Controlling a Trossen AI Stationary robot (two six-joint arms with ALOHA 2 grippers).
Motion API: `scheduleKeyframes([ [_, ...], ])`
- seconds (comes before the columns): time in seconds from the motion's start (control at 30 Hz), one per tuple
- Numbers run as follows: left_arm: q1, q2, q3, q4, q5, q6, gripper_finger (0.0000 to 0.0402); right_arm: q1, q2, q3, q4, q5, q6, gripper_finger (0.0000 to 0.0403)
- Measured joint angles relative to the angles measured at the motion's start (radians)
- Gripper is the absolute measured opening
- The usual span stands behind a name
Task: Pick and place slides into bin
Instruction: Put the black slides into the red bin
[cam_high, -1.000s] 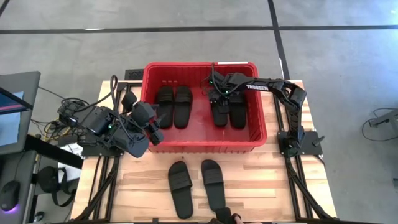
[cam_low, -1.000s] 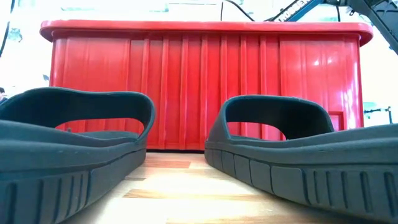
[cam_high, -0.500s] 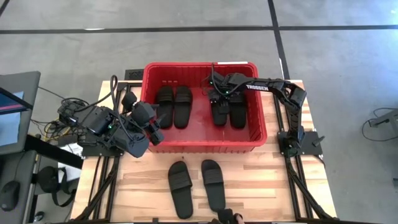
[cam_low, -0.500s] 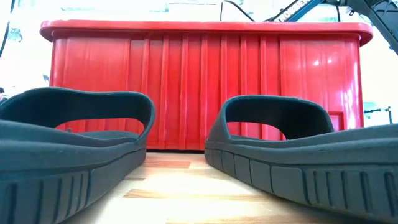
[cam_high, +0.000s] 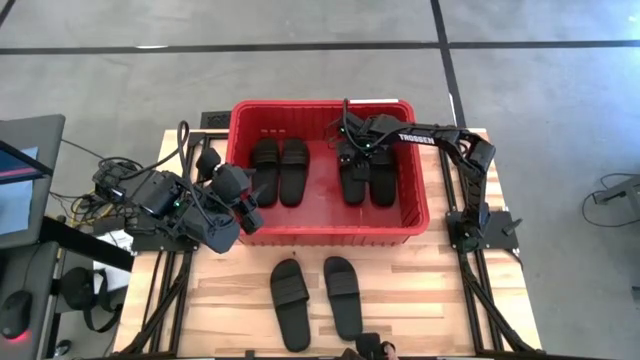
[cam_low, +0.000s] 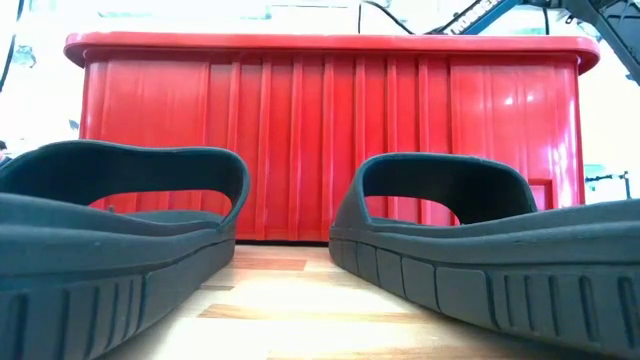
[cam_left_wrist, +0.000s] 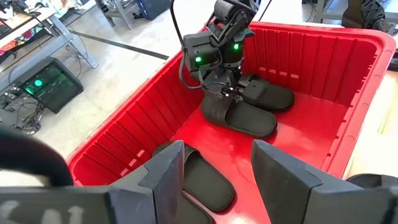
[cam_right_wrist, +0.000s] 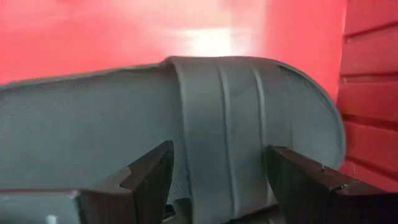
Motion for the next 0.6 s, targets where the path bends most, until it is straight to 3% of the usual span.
scheduleKeyframes([
  [0.6,0.000,0.000,0.000,0.000,0.002,0.000,0.0177,-0.052,0.000,0.000,0.022,0.031,0.038,0.0240],
])
